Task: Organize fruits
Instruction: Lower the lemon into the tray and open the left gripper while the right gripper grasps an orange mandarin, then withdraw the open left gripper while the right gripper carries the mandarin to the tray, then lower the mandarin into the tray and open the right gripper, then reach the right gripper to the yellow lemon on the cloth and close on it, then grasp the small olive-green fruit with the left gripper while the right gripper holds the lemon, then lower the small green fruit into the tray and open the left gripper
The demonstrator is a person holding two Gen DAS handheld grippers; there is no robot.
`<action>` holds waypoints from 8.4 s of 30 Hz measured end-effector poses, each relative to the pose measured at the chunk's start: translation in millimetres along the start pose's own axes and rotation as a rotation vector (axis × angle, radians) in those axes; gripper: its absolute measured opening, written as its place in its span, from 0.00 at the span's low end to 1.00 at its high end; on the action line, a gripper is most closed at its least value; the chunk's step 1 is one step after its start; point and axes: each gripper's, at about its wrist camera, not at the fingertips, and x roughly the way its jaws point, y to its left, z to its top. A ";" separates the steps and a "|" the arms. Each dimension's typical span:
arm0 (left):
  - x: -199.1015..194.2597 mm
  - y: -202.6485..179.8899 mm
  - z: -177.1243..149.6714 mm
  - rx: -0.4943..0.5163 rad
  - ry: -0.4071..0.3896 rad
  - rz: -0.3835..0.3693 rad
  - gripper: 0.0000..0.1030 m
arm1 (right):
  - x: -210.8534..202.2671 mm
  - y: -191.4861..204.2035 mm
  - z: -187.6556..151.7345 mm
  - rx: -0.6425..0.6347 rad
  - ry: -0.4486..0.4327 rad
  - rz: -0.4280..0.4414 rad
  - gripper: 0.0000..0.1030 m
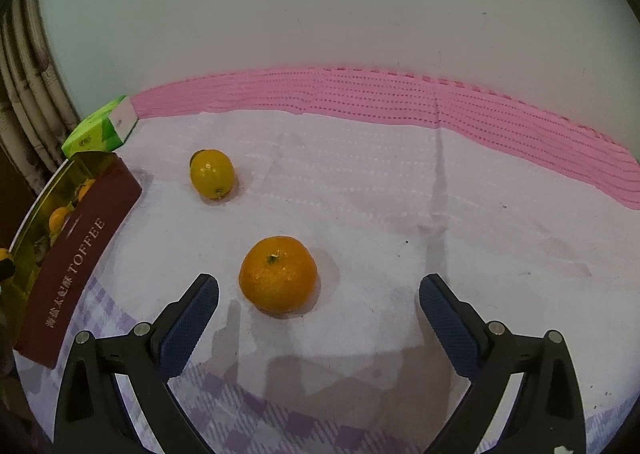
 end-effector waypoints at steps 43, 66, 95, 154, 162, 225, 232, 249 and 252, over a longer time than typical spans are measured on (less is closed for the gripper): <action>9.9 -0.4 -4.0 0.005 0.006 -0.002 0.38 | 10.0 15.8 -4.9 -0.047 0.002 -0.046 0.37; -2.6 -7.3 -3.0 0.025 -0.034 0.055 0.46 | -10.5 38.4 -26.9 -0.059 0.030 0.021 0.36; -24.4 49.6 10.7 -0.142 -0.112 0.313 0.87 | -62.7 214.6 8.1 -0.304 0.002 0.375 0.37; 7.7 40.6 3.1 -0.128 0.009 0.298 0.91 | 67.6 80.2 69.8 -0.184 0.095 0.115 0.32; -30.6 6.2 17.7 -0.034 -0.063 0.150 0.91 | 12.2 34.9 42.2 -0.144 0.021 0.078 0.30; -31.9 -121.9 23.3 0.176 -0.092 -0.076 0.25 | -22.1 -86.2 -28.2 0.133 -0.028 -0.039 0.33; -40.2 -89.9 11.3 0.153 -0.106 -0.039 0.25 | -21.9 -82.1 -27.7 0.097 -0.018 -0.085 0.33; -12.4 -47.9 10.7 0.114 -0.064 0.027 0.25 | -21.5 -79.0 -26.7 0.072 -0.010 -0.114 0.33; -5.2 -38.4 11.1 0.094 -0.051 0.040 0.25 | -20.5 -78.5 -26.1 0.073 -0.010 -0.115 0.33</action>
